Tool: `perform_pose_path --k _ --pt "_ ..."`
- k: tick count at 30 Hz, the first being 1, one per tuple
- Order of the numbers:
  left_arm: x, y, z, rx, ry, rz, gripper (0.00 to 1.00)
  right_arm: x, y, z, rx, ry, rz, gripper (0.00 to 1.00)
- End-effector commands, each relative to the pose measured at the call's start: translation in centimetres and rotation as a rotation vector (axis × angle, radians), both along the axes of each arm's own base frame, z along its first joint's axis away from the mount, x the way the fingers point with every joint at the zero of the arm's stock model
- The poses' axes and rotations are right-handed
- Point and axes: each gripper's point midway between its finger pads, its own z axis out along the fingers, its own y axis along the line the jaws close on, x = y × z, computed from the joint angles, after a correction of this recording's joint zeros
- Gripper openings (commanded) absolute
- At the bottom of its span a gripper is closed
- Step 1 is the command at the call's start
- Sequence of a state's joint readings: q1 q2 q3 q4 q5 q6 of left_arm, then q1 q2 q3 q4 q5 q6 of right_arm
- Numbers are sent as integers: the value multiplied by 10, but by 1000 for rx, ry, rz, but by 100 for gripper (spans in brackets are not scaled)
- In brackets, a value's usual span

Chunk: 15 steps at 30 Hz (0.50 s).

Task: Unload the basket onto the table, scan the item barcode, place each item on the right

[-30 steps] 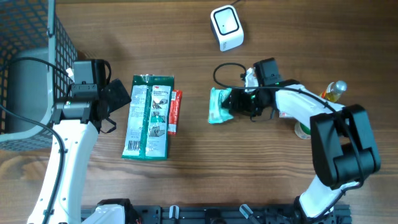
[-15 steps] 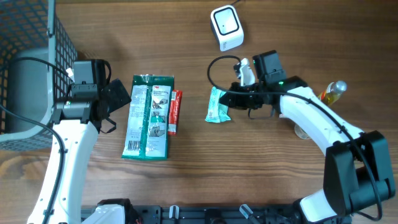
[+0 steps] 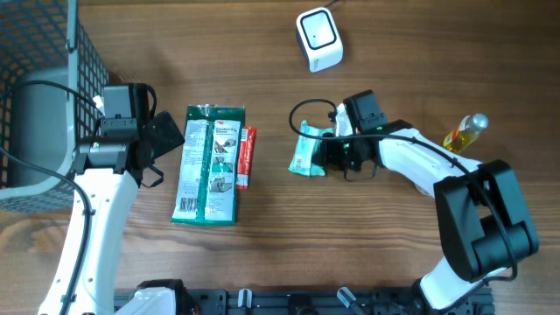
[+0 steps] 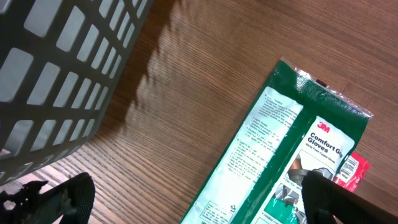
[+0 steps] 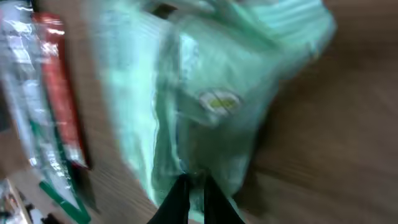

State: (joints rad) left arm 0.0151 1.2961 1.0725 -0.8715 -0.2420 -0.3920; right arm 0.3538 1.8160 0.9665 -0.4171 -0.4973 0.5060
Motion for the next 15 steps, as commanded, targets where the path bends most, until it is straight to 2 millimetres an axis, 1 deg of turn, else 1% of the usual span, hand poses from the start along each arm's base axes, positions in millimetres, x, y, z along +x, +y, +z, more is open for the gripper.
perform_pose_path --k 1,3,5,6,7,8,9,10,12,14,15 --pt "2 3 4 6 -13 21 100 -18 -24 -31 -150 114 -87 14" --pt "2 3 4 6 -13 21 100 -18 -22 -27 -139 120 -83 19" --pt "2 3 4 6 -13 21 100 -18 -14 -6 -101 133 -50 32" --pt "2 3 4 6 -13 21 100 -16 -12 8 -95 116 -27 38" --pt "2 3 4 6 -13 21 100 -13 -11 21 -92 100 -17 39" --pt "2 3 4 6 -13 21 100 -6 -8 42 -79 60 -10 39" --pt "2 3 4 6 -13 21 100 -2 -7 51 -70 32 -7 39" --pt "2 3 4 6 -13 21 100 7 -7 65 -71 -26 -11 39" --pt "2 3 4 6 -13 21 100 15 -11 75 -94 -87 -26 38" --pt "2 3 4 6 -13 21 100 17 -10 77 -91 -110 -8 38" --pt "2 3 4 6 -13 21 100 19 -8 76 -90 -127 10 36"
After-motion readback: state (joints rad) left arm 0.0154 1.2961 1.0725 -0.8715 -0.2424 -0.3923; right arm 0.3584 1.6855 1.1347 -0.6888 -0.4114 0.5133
